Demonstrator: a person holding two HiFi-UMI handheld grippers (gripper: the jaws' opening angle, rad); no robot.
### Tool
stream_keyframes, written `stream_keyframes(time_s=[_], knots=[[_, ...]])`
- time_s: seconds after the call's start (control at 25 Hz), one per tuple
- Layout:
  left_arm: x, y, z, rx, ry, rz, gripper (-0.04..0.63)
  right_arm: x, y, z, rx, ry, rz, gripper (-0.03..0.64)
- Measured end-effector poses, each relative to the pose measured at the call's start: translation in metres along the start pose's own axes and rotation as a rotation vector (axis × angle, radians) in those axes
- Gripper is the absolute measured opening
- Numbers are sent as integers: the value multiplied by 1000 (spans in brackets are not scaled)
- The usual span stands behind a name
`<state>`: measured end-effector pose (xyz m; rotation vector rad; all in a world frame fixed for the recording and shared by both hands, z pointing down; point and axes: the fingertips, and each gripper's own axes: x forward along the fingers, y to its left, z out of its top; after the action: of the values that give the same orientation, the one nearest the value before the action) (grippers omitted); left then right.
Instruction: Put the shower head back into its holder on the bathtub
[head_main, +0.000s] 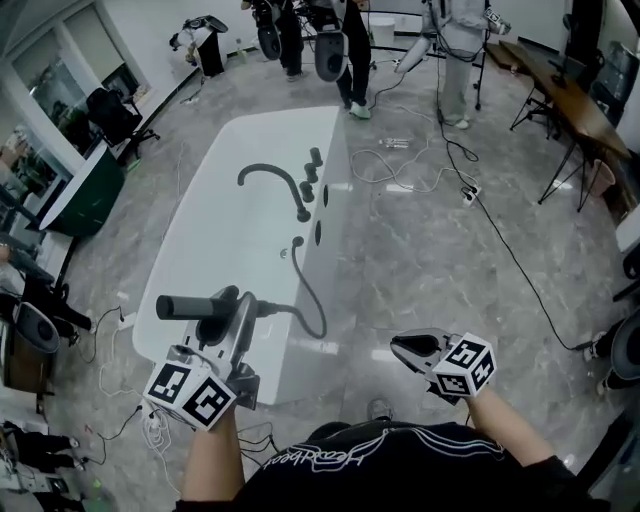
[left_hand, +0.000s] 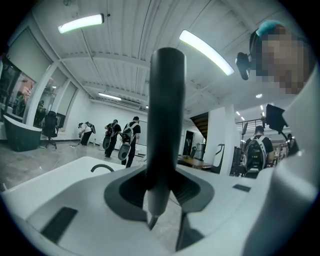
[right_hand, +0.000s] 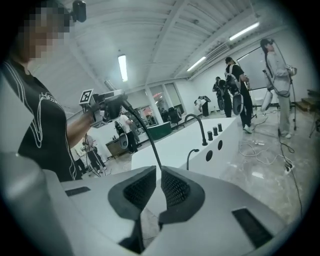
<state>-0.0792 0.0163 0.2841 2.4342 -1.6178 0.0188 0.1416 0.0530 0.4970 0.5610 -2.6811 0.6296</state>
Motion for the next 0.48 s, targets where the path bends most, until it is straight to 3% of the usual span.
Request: stream_keyframes(time_s=[0.28, 0.36, 0.48], knots=[[29, 9, 18, -20, -16, -16, 127, 66, -21, 8, -73, 111, 159, 33], [34, 14, 28, -20, -30, -32, 127, 87, -20, 13, -111, 129, 207, 128], [40, 24, 45, -46, -54, -63, 127, 119, -18, 23, -165, 131, 249, 169]])
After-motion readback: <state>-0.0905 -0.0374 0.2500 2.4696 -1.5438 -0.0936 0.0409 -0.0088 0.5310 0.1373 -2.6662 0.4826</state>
